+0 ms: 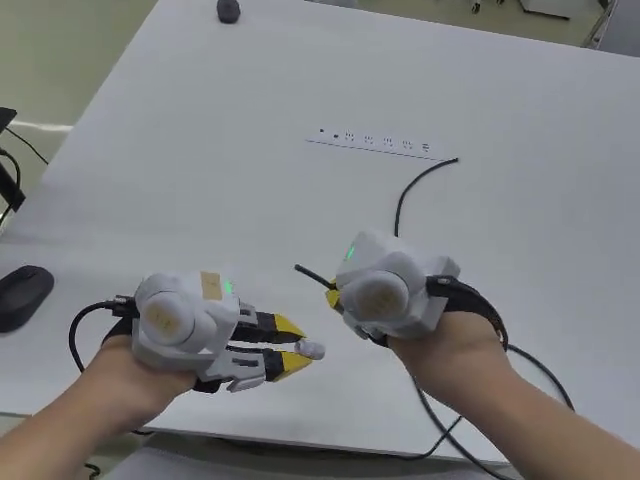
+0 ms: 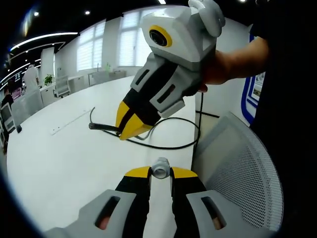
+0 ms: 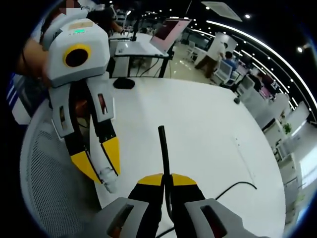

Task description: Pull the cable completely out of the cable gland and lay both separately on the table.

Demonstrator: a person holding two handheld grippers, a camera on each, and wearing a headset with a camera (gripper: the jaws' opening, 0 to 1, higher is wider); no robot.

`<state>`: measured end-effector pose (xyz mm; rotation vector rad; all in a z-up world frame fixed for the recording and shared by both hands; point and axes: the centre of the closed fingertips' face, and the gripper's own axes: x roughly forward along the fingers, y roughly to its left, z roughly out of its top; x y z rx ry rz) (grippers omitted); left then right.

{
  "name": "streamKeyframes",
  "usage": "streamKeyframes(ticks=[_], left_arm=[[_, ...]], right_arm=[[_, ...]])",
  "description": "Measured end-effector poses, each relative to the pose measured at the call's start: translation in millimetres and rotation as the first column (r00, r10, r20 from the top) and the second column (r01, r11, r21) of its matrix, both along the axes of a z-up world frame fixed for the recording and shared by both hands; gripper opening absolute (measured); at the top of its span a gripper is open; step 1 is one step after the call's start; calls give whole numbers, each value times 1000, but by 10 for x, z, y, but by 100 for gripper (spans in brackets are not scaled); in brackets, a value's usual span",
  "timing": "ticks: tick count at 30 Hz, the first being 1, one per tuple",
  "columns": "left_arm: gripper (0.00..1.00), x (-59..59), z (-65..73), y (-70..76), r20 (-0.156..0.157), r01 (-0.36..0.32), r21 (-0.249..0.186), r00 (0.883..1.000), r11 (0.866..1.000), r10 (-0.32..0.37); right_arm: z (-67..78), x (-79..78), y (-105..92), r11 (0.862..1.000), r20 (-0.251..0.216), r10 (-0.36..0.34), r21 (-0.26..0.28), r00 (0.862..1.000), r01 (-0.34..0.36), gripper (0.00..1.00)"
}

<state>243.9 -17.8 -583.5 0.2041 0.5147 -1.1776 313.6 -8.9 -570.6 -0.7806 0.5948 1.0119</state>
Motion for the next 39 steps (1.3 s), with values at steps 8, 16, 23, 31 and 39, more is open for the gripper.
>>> streamKeyframes(ticks=[8, 16, 23, 31, 39], left_arm=[[15, 13, -156, 160, 7, -40, -2, 999, 999, 40], [15, -26, -350, 211, 0, -55, 12, 998, 998, 55], [15, 6, -556, 259, -19, -69, 25, 997, 997, 69], [16, 98, -778, 329, -42, -80, 34, 996, 996, 81], [16, 125, -919, 375, -63, -92, 51, 994, 995, 95]], right_arm=[[-185, 60, 277, 999, -31, 38, -28, 999, -38, 0], [-399, 113, 469, 998, -74, 54, -40, 996, -57, 0], [-654, 155, 619, 993, -94, 89, -66, 992, -96, 0], [-982, 150, 727, 983, -133, 145, -94, 980, -158, 0], [-1275, 24, 767, 968, -179, 205, -111, 962, -227, 0]])
